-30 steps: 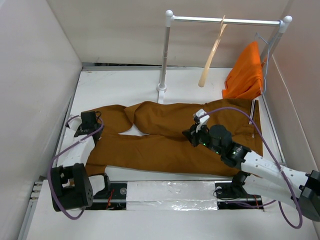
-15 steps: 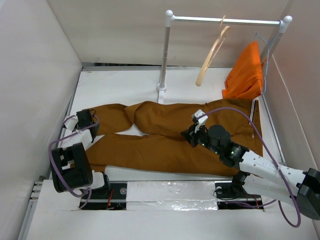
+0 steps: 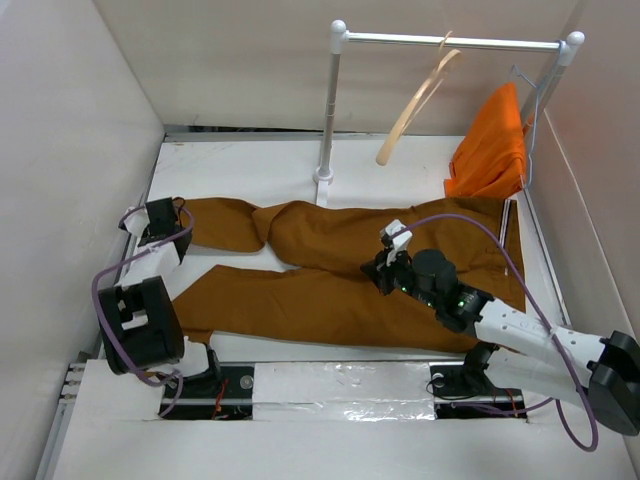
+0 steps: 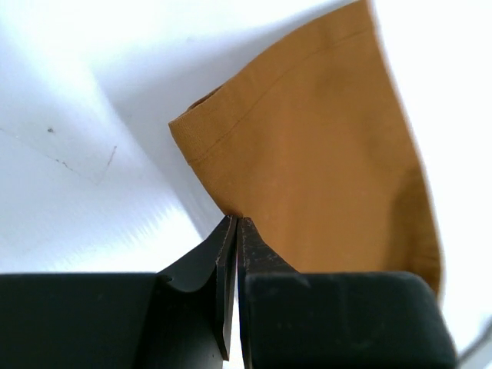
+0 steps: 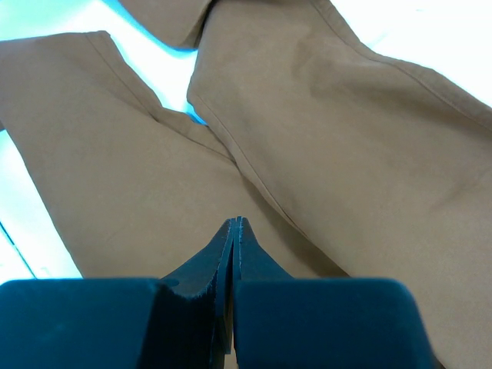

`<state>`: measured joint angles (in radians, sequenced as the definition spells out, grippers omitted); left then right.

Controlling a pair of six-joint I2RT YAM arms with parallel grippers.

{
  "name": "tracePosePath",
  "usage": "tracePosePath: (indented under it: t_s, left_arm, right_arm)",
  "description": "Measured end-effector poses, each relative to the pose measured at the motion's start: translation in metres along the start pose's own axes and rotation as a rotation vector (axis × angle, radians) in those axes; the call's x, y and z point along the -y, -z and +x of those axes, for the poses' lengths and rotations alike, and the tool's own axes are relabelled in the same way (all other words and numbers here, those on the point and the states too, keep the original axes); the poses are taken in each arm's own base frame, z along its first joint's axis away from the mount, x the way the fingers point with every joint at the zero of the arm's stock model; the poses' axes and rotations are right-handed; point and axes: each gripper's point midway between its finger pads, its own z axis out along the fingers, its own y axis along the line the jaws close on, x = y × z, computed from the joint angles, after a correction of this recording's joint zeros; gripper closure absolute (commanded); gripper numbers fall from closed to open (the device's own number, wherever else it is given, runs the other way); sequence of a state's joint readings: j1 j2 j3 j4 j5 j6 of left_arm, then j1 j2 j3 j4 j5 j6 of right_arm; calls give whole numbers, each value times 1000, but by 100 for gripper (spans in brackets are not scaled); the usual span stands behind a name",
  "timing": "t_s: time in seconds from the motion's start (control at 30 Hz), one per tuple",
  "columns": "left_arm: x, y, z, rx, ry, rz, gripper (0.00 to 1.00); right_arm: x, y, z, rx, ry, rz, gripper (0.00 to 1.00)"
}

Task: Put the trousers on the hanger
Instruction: Flatten out the trousers at the center of the board.

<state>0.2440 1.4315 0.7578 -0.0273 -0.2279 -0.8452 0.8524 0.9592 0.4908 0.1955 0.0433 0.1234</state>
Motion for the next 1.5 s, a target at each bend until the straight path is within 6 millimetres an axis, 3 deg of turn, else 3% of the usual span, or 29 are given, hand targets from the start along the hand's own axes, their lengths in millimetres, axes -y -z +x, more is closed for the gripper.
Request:
tracePosePath:
  t_s: [0.2, 0.33, 0.43, 0.53, 0.73, 0.83, 0.9, 0.97, 1.03, 1.3, 1.5]
  left_arm:
    - [19, 29, -24, 71, 23, 97, 100]
    - [21, 36, -25, 64, 20, 114, 100]
    - [26, 57, -30, 70, 17, 161, 100]
    - [45, 106, -59, 139, 28, 268, 100]
    - [92, 239, -142, 370, 74, 543, 100]
    - [99, 269, -155, 404, 82, 597, 100]
    - [103, 276, -158, 404, 80, 612, 100]
    - [107, 267, -158, 387, 75, 595, 100]
    - [110, 244, -154, 354, 63, 548, 100]
    - [119, 108, -126, 180, 9, 262, 100]
    - [160, 41, -131, 145, 28, 197, 100]
  right_arm:
    - [1, -2, 6, -19, 1, 3, 100]
    - [1, -3, 6, -18, 1, 3, 100]
    - [1, -2, 5, -18, 1, 7, 100]
    - [3, -2, 4, -11, 1, 16, 100]
    - [6, 2, -5, 18, -1, 37, 100]
    - [9, 2, -6, 24, -1, 51, 100]
    - [11, 3, -6, 24, -1, 61, 100]
    - [13, 4, -7, 27, -1, 74, 100]
    - [15, 5, -8, 31, -2, 87, 100]
    - [22, 8, -8, 28, -1, 124, 100]
    - [19, 5, -10, 21, 0, 115, 100]
